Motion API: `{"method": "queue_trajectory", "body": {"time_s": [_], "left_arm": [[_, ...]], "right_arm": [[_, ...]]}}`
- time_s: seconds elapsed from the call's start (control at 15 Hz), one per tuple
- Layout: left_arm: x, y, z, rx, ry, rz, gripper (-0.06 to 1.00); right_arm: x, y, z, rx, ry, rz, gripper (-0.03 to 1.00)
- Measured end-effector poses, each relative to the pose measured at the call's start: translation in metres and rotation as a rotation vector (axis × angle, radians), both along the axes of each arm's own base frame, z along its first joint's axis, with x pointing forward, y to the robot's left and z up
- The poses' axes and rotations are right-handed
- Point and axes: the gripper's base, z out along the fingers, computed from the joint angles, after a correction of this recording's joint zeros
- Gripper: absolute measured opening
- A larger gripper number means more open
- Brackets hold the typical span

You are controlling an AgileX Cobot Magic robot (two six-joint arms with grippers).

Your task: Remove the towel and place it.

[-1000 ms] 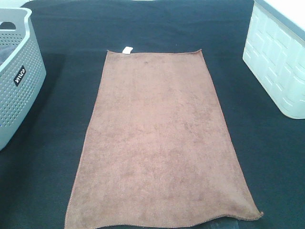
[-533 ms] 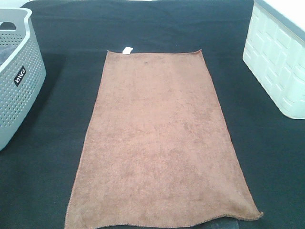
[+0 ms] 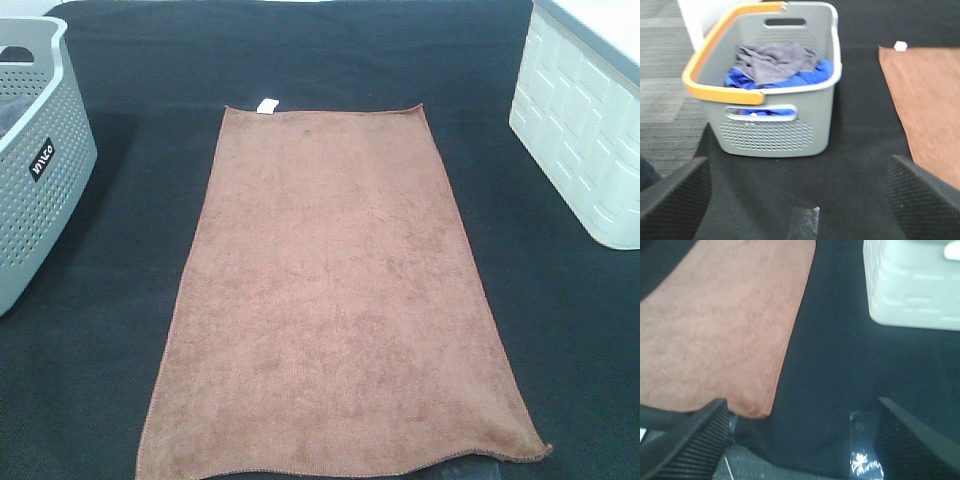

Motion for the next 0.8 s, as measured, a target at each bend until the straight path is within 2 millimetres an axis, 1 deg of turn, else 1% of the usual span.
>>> {"method": "queue_trajectory", "body": {"time_s": [0.13,0.4,0.47,0.53,0.67,0.8], "left_arm": [[0.006,-0.002,-0.008,0.001,0.033,-0.022,0.87],[0.027,-0.004,-0.039,-0.009,0.141,-0.035,0.87],[0.035,-0.005,-0.049,-0.023,0.151,-0.051,0.87],[0.041,-0.008,-0.054,-0.046,0.136,-0.073,0.87],[0.046,-0.012,-0.058,-0.079,0.123,-0.108,0.87],[0.046,-0.013,-0.057,-0.074,0.114,-0.116,0.87]], "right_arm": [[0.007,-0.002,-0.014,-0.017,0.053,-0.011,0.76],[0.019,-0.009,-0.014,-0.075,-0.053,-0.073,0.76],[0.021,-0.010,-0.016,-0.086,-0.051,-0.082,0.76],[0.021,-0.011,-0.017,-0.090,-0.050,-0.086,0.76],[0.021,-0.011,-0.017,-0.084,-0.050,-0.091,0.76],[0.021,-0.009,-0.017,-0.063,-0.048,-0.083,0.76]]}}
